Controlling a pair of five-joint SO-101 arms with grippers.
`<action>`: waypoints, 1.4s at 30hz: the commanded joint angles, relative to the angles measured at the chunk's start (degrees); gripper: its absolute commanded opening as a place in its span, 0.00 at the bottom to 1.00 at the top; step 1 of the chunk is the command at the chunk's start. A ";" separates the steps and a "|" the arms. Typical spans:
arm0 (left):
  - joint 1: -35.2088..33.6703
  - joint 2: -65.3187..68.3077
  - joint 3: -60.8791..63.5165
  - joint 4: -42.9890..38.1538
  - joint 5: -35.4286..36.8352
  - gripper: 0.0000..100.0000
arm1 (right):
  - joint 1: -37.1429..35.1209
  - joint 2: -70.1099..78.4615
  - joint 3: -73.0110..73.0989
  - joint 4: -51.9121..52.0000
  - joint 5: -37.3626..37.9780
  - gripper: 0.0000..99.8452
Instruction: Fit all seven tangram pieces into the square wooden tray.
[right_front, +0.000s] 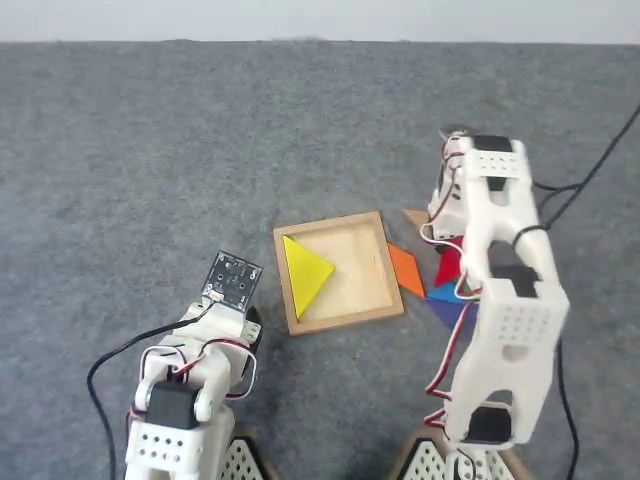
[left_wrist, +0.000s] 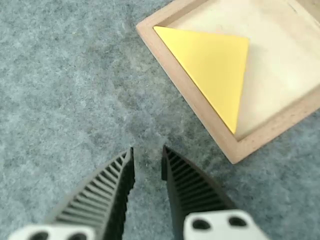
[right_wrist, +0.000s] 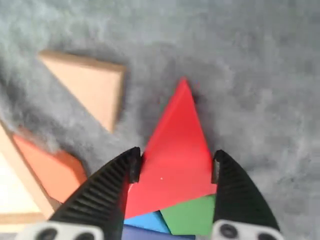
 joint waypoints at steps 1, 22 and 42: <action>0.09 -0.09 -0.40 0.26 0.35 0.09 | 1.54 -8.31 3.60 -1.54 -3.43 0.16; 0.09 -0.09 -0.40 0.26 0.35 0.09 | -0.75 -50.59 54.51 -30.73 -5.71 0.16; 0.09 -0.09 -0.40 0.26 0.35 0.09 | -2.59 -29.58 46.68 -23.96 -8.62 0.33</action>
